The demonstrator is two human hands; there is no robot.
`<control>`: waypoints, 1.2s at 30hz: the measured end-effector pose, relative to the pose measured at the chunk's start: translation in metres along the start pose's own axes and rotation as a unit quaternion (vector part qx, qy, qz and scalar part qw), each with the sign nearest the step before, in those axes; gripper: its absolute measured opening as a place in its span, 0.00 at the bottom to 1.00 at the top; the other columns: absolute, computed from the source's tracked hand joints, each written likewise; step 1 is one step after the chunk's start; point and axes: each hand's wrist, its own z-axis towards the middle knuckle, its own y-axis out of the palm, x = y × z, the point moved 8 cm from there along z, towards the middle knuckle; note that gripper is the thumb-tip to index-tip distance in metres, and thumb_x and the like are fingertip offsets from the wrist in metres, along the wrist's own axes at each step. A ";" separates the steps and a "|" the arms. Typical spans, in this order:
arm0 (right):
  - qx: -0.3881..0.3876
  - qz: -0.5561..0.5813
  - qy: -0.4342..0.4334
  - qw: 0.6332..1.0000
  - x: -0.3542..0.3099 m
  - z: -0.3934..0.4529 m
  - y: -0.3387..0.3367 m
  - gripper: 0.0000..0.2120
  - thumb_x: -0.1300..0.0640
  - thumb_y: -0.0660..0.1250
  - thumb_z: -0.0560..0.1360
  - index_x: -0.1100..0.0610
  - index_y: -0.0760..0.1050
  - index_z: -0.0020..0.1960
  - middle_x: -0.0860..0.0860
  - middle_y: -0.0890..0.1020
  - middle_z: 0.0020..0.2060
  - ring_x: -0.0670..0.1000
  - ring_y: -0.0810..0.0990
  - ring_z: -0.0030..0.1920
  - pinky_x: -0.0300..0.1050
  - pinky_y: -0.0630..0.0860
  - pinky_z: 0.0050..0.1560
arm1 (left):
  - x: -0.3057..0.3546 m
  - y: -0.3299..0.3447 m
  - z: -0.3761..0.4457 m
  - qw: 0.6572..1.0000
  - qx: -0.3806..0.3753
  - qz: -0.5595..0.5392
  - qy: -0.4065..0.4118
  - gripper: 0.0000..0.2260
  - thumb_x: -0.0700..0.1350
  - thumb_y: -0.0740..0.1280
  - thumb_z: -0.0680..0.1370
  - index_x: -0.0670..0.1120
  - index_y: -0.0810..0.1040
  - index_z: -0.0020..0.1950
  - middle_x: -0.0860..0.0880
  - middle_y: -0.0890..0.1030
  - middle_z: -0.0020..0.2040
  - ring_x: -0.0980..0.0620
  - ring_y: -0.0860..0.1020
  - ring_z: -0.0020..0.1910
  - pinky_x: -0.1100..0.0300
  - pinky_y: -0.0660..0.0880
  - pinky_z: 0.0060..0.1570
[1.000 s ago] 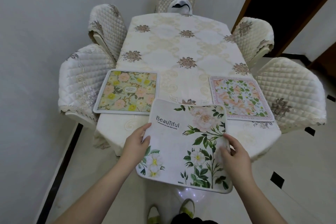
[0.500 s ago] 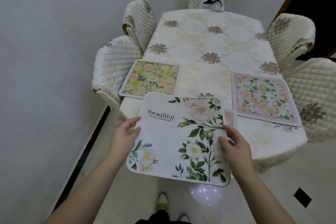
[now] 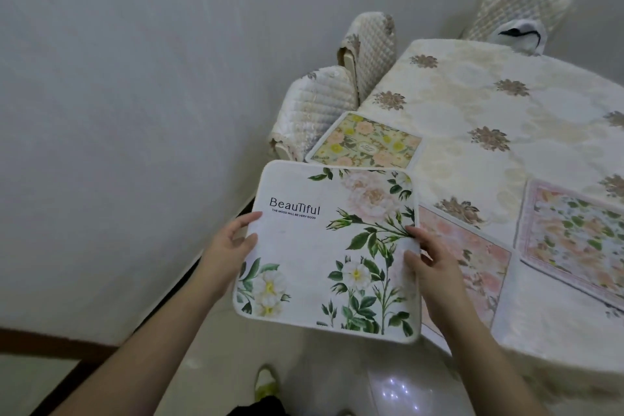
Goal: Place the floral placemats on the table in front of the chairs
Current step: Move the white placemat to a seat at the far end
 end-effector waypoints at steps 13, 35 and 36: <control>-0.065 -0.059 -0.053 0.995 -0.040 0.010 0.187 0.13 0.58 0.65 0.80 0.41 0.80 0.56 0.44 0.83 0.51 0.46 0.85 0.45 0.46 0.83 0.40 | 0.006 -0.174 0.023 0.986 0.148 0.061 0.043 0.17 0.41 0.69 0.79 0.67 0.81 0.50 0.37 0.84 0.38 0.42 0.81 0.35 0.42 0.80 0.39; -0.038 -0.075 -0.074 0.994 -0.082 0.078 0.315 0.12 0.58 0.66 0.79 0.41 0.81 0.55 0.45 0.84 0.51 0.51 0.86 0.44 0.58 0.83 0.45 | 0.047 -0.274 0.144 0.985 0.149 0.072 0.053 0.12 0.40 0.70 0.77 0.56 0.83 0.55 0.49 0.86 0.36 0.52 0.85 0.35 0.62 0.79 0.32; -0.037 -0.066 -0.071 0.995 -0.083 0.086 0.315 0.13 0.58 0.66 0.79 0.41 0.81 0.55 0.46 0.84 0.51 0.51 0.86 0.45 0.57 0.83 0.45 | 0.051 -0.271 0.152 0.985 0.146 0.077 0.053 0.12 0.40 0.70 0.77 0.56 0.83 0.55 0.49 0.86 0.36 0.53 0.84 0.34 0.64 0.78 0.30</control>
